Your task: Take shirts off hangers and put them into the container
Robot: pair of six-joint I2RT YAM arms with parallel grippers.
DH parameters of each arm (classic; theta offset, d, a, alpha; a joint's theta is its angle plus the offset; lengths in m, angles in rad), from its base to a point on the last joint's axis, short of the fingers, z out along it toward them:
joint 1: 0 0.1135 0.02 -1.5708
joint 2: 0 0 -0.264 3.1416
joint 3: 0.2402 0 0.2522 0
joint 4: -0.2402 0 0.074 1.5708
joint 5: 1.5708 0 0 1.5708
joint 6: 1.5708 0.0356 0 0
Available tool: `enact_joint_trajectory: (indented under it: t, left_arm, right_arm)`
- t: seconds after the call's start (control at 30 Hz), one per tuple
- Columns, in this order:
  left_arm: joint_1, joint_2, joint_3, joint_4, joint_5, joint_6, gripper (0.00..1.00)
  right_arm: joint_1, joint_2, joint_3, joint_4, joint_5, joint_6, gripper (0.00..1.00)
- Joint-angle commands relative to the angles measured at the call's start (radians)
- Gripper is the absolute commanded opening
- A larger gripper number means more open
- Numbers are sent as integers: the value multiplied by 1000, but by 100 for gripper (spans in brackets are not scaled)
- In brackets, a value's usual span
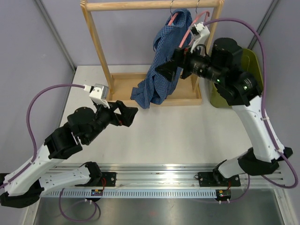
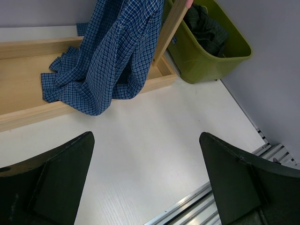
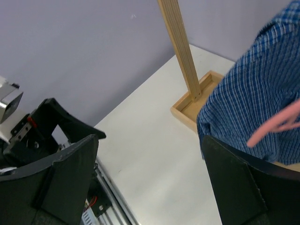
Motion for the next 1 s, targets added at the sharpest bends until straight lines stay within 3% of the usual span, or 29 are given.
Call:
enact_joint_trajectory:
  t: [0.0,0.27,0.4,0.57,0.73,0.97]
  left_arm:
    - [4,-30,-4,51,-6,-7,99]
    - [2,-94,-59,59,-12,-30,99]
    - [2,-122,-79,51,-17,-39,99]
    - [2,-143,-96,48,-21,-45,99]
    - [2,-163,-109,39,-27,-55,99]
    - [2,-200,-119,19,-38,-67,99]
  right_arm:
    - [86,154,183,-69,219,-61,99]
    - [146,466,557,-203,649,-45,99]
    - [206,493,536,-142,891,-78,99]
    - [239,519,552,-60,968,-110,96]
    - [238,572,603,-53,1042,-123,77]
    - [206,595,609,-65,1013,-88,75]
